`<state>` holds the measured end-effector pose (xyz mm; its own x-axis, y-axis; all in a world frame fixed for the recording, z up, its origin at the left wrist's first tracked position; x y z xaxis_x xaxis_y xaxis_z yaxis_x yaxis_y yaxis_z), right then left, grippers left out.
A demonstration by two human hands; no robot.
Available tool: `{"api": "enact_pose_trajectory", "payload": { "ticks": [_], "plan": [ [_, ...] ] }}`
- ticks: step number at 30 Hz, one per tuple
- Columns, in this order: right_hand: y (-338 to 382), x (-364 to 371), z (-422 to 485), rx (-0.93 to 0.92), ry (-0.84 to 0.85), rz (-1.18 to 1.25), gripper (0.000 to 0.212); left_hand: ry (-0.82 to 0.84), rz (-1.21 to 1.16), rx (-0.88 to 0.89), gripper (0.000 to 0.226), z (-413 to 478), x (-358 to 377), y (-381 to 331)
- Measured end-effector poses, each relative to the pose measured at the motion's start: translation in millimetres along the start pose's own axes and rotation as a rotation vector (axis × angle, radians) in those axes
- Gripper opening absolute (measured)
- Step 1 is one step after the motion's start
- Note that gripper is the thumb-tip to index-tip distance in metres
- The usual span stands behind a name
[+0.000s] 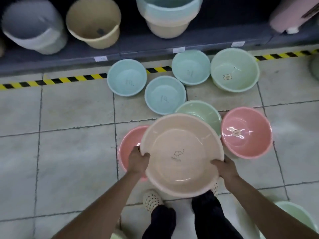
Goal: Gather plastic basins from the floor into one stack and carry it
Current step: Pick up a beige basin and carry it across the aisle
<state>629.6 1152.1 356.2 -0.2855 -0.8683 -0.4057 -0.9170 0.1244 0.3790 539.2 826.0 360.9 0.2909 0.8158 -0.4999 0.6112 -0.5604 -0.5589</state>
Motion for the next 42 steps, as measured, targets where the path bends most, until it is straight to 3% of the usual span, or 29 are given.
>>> {"api": "enact_pose_trajectory", "payload": {
  "ticks": [6,13,16,20,24,28,36,39,42],
  "plan": [
    [99,2,-2,-0.032,-0.016,0.151,0.035,0.014,0.095,-0.035,0.028,46,-44,-80],
    [184,14,41,-0.074,-0.014,0.004,0.040,0.019,0.087,-0.055,0.027,116,-43,-121],
    [210,35,71,-0.101,-0.007,-0.041,0.035,0.007,0.058,-0.057,0.032,159,-37,-129],
    [231,72,118,-0.100,-0.085,-0.037,0.025,-0.024,0.038,-0.063,0.021,229,-30,-129],
    [247,118,186,-0.163,-0.156,-0.079,0.027,0.000,0.025,-0.026,0.052,314,-15,-122],
    [259,178,272,-0.179,-0.170,-0.014,0.027,0.004,0.031,0.060,0.028,410,9,-97],
    [248,252,409,-0.201,-0.148,0.059,0.027,-0.017,0.244,0.220,0.024,537,54,-51],
    [234,252,430,-0.232,-0.154,0.005,0.030,0.035,0.460,0.289,0.023,555,72,-44],
    [224,247,438,-0.282,-0.168,-0.042,0.029,0.016,0.680,0.391,0.038,567,81,-40]
  ]
}}
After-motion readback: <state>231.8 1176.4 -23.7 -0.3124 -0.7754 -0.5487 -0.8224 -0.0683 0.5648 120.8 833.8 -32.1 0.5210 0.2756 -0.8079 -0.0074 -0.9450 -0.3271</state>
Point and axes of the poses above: each hand's wrist, its own z-axis towards the middle knuckle, its own x-axis out of the palm, y = z × x, the point moved 6 cm from there along z, towards the middle knuckle, and after that the axes turned 5 degrees about x, right-handed, at the moved point
